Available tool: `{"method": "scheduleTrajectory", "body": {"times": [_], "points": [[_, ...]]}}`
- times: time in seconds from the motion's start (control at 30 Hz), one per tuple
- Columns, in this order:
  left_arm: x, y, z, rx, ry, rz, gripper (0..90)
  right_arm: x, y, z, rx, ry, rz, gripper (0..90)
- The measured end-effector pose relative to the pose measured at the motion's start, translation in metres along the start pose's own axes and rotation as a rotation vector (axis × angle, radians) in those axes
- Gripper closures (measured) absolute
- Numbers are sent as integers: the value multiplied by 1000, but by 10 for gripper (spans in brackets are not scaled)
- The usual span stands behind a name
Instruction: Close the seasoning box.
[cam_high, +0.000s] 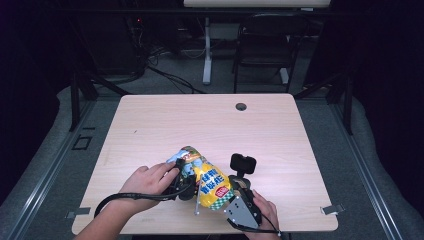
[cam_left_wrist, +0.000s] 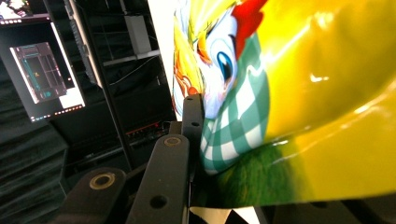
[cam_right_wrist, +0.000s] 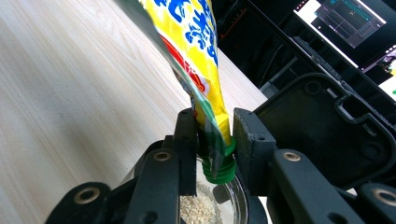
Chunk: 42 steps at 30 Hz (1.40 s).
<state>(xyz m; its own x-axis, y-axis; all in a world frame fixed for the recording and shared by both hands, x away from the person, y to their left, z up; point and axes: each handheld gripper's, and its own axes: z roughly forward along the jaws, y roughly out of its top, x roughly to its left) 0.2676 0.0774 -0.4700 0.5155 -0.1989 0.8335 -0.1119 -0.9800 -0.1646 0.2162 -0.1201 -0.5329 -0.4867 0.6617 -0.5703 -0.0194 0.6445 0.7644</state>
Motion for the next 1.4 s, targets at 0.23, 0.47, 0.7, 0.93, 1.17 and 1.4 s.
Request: {"method": "scheduleTrajectory", "body": {"times": [0.23,0.47,0.7,0.93,1.17,1.4], "points": [[-1,-2,1,-14,-16,-37,815,-1,0,-1,-4,-3,2,713],[-5,-4,2,-33,-23,-75,816,-1,2,-2,-4,-12,-15,713],[-8,-6,4,-51,-26,-109,813,-4,6,-4,5,-15,-53,715],[-13,-7,8,-73,-22,-157,811,-6,9,-4,20,-14,-106,716],[-19,-9,12,-101,-38,-222,811,-7,12,-5,38,-10,-180,717],[-24,-13,14,-123,-42,-268,812,-4,16,-6,30,-23,-251,717]]}}
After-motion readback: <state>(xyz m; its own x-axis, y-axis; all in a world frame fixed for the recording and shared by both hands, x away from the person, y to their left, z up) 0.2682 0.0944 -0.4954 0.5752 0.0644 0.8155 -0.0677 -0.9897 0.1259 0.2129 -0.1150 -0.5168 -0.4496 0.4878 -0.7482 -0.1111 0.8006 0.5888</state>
